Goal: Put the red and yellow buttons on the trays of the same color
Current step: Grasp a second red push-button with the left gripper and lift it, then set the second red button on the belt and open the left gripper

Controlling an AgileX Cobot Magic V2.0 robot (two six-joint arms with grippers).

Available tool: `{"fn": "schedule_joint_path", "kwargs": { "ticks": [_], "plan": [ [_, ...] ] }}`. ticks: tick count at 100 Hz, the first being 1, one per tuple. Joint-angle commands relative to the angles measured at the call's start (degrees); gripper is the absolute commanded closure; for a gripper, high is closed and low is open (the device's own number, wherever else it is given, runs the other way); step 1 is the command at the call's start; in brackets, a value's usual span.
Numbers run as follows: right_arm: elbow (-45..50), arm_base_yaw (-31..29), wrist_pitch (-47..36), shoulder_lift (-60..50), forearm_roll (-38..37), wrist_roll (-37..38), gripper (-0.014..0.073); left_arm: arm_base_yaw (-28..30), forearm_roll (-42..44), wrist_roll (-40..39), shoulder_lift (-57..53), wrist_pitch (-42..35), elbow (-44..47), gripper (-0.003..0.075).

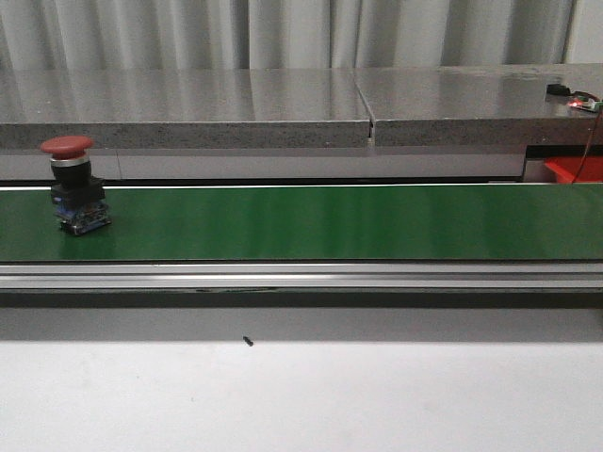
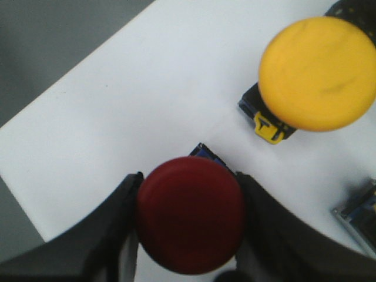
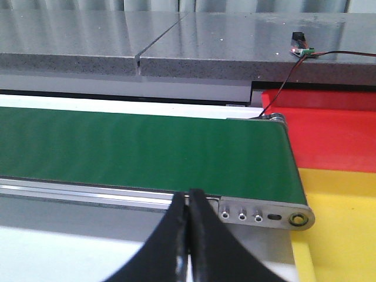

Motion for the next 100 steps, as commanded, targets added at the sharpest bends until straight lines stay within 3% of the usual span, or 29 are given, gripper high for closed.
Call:
{"fn": "schedule_joint_path", "kwargs": {
  "ticks": [1,38,65,100],
  "plan": [
    [-0.9,0.1,-4.8,-1.1,0.1,-0.1,0.0662,-0.1,-0.2,-0.7,-3.0,0.4,-1.8,0.0740],
    [-0.9,0.1,-4.8,-1.1,0.1,-0.1,0.0662,-4.1,-3.6,0.3,-14.3,5.2,-1.8,0.0741],
    [-0.9,0.1,-4.8,-1.1,0.1,-0.1,0.0662,-14.3,-4.1,6.6,-22.7,8.0,-2.1,0.0741],
    [-0.9,0.1,-4.8,-1.1,0.1,-0.1,0.0662,-26.9,-9.0,15.5,-23.3,13.1,-9.1,0.0741]
  ]
}}
